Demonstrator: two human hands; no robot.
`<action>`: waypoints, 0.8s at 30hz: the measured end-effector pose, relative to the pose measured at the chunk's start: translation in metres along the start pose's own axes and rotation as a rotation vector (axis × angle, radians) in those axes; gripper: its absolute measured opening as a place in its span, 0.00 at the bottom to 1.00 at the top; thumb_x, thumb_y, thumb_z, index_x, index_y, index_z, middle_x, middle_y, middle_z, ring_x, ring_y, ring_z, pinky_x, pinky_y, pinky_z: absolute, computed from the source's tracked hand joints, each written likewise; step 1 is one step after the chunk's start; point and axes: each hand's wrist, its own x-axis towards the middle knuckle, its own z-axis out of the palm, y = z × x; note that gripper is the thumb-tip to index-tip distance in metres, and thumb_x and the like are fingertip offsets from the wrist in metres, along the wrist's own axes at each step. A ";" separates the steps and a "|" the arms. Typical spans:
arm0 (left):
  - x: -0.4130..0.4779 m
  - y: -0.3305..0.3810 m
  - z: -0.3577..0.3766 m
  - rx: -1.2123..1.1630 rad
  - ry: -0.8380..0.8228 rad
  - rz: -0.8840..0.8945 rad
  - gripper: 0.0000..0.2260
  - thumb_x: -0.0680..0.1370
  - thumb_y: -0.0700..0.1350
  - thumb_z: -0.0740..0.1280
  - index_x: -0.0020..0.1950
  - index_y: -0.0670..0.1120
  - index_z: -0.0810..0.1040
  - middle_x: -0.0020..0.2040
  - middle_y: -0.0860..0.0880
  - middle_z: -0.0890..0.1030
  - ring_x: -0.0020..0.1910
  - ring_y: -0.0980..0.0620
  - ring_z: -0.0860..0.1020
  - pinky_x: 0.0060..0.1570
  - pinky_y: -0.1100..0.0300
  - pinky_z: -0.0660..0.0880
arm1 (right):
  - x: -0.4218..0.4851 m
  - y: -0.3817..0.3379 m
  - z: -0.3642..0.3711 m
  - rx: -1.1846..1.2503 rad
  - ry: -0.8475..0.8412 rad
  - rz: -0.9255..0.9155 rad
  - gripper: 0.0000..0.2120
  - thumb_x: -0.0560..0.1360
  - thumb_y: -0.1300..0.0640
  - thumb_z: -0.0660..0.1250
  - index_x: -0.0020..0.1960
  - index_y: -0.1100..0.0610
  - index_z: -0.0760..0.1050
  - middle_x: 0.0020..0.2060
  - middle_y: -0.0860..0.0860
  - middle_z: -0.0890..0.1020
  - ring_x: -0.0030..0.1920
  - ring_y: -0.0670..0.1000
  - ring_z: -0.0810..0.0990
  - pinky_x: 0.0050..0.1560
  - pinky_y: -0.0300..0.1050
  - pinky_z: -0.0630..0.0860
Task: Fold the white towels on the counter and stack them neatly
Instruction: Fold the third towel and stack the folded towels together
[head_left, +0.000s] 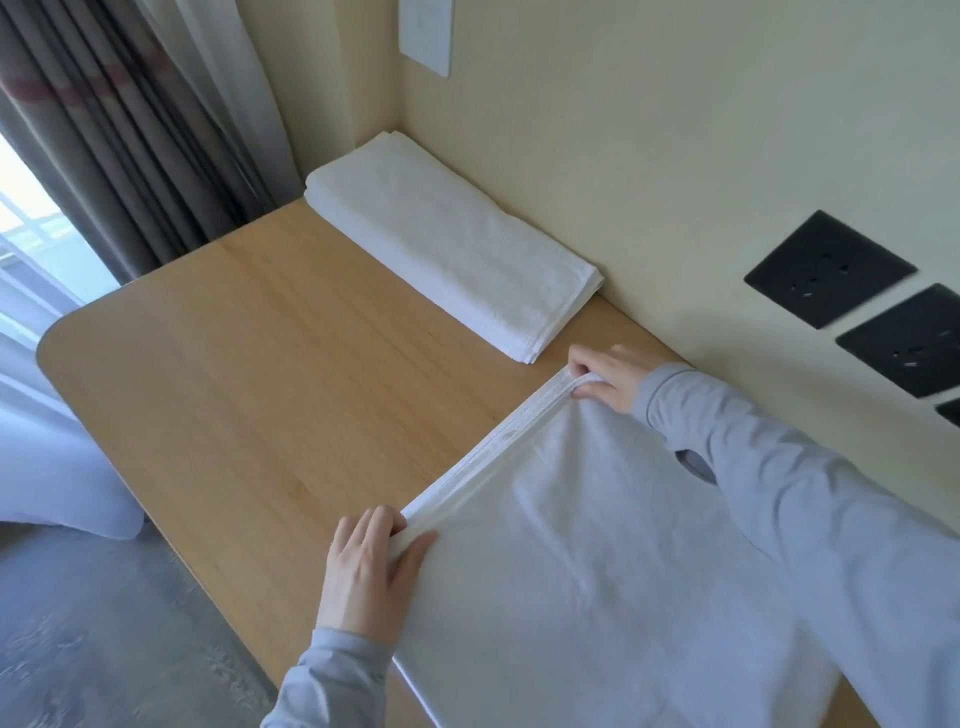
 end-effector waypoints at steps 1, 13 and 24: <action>0.001 -0.003 -0.001 -0.037 -0.008 -0.030 0.14 0.74 0.52 0.66 0.36 0.45 0.71 0.32 0.55 0.72 0.35 0.48 0.69 0.40 0.66 0.65 | 0.002 -0.001 -0.001 0.020 0.007 0.022 0.10 0.77 0.55 0.63 0.44 0.55 0.62 0.30 0.47 0.66 0.30 0.50 0.65 0.28 0.40 0.58; 0.012 -0.015 -0.008 0.019 -0.044 -0.145 0.08 0.73 0.42 0.65 0.36 0.43 0.69 0.29 0.54 0.70 0.31 0.57 0.68 0.31 0.65 0.64 | 0.023 -0.002 0.013 -0.011 0.101 0.183 0.23 0.70 0.41 0.69 0.45 0.57 0.62 0.31 0.49 0.67 0.35 0.51 0.68 0.27 0.40 0.58; -0.008 0.038 0.012 0.358 0.034 0.092 0.16 0.76 0.44 0.58 0.56 0.37 0.78 0.55 0.38 0.79 0.53 0.36 0.78 0.53 0.48 0.71 | -0.018 -0.049 0.041 -0.291 0.566 0.205 0.22 0.72 0.62 0.68 0.65 0.58 0.67 0.59 0.55 0.74 0.59 0.55 0.74 0.56 0.52 0.70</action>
